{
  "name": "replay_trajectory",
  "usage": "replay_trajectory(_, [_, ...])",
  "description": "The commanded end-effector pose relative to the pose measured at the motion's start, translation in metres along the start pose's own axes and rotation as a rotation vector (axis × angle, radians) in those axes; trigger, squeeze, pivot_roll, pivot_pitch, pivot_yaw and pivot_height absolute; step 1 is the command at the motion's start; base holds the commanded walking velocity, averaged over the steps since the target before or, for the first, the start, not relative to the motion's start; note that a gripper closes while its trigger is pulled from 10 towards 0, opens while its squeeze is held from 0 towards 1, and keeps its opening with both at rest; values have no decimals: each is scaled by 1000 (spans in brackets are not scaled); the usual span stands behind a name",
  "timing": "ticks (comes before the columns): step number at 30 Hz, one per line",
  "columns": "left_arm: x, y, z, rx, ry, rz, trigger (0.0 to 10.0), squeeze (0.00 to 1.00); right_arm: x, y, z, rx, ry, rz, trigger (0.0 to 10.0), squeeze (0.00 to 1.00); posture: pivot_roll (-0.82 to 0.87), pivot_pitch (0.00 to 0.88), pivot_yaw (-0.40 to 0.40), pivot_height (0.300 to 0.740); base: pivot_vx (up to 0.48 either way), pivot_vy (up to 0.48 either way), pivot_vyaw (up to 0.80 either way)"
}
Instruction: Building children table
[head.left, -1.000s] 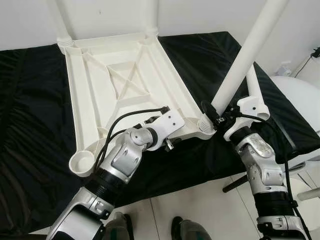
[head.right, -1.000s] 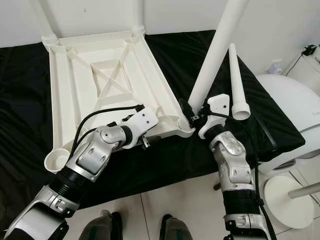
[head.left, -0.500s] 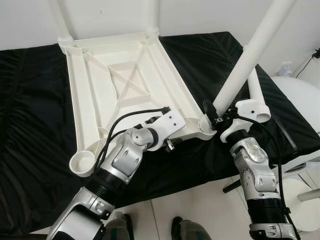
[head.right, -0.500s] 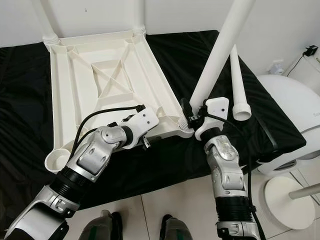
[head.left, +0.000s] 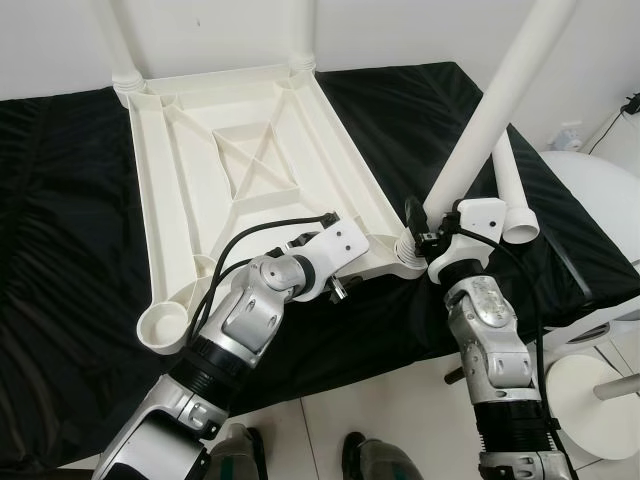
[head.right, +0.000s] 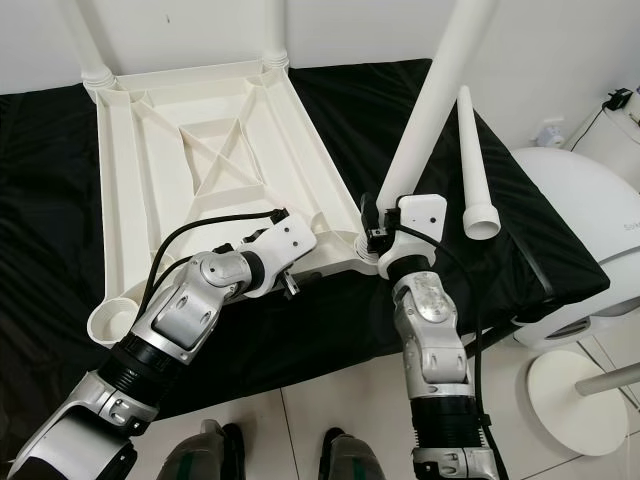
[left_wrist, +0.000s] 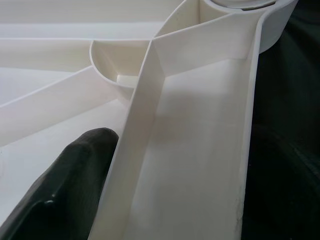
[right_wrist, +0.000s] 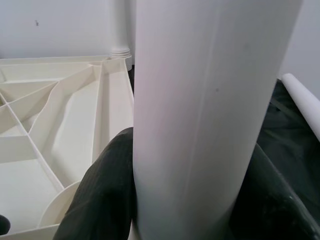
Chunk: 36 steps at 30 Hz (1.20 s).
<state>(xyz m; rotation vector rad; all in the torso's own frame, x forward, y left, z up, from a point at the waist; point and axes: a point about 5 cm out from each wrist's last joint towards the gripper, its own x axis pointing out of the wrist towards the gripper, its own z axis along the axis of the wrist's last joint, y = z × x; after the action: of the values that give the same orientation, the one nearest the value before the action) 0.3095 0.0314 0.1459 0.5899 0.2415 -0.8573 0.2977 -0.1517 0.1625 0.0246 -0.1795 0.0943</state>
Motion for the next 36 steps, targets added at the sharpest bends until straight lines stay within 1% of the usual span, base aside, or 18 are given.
replay_trajectory(1, [1, 1, -18, -31, 79, 60, 10000, 0, -8, 0, -23, -8, 116, -26, 10000, 0, -21, 124, -2, 740, 0, 0, 0])
replay_trajectory(8, [1, 2, -19, -32, 80, 64, 10000, 0, -11, 6, -23, -18, 105, -84, 10000, 0, -19, 125, -2, 740, 0, 0, 0])
replay_trajectory(12, [1, 2, -19, -31, 80, 64, 10000, 0, -11, 6, -23, -23, 102, -89, 10000, 0, -18, 125, -3, 740, 0, 0, 0])
replay_trajectory(19, [1, 3, -18, -30, 80, 64, 10000, 0, -15, 6, -21, -34, 90, -162, 10000, 0, -17, 124, -1, 740, 0, 0, 0])
replay_trajectory(20, [1, 3, -18, -30, 80, 64, 10000, 0, -16, 5, -22, -30, 94, -195, 10000, 0, -17, 124, 0, 740, 0, 0, 0])
replay_trajectory(21, [1, 3, -18, -30, 80, 64, 10000, 0, -16, 5, -22, -30, 94, -195, 10000, 0, -17, 124, 0, 740, 0, 0, 0])
replay_trajectory(23, [0, 3, -19, -30, 81, 64, 10000, 0, -20, -2, -23, -38, 103, -301, 10000, 0, -17, 125, -1, 740, 0, 0, 0])
replay_trajectory(24, [0, 3, -19, -30, 81, 64, 10000, 0, -20, -2, -23, -38, 103, -301, 10000, 0, -17, 125, -1, 740, 0, 0, 0])
replay_trajectory(26, [0, 3, -19, -30, 82, 63, 10000, 0, -24, -7, -25, -42, 116, -380, 10000, 0, -15, 127, -2, 740, 0, 0, 0])
replay_trajectory(29, [0, 3, -19, -31, 82, 63, 10000, 0, -26, -9, -26, -50, 119, -405, 10000, 0, -16, 127, -2, 740, 0, 0, 0])
replay_trajectory(33, [0, 2, -19, -32, 83, 61, 10000, 0, -30, -16, -29, -56, 143, -481, 10000, 0, -15, 126, 1, 740, 0, 0, 0])
replay_trajectory(36, [0, 2, -19, -32, 83, 61, 10000, 0, -30, -18, -30, -58, 148, -497, 10000, 0, -15, 126, 1, 740, 0, 0, 0])
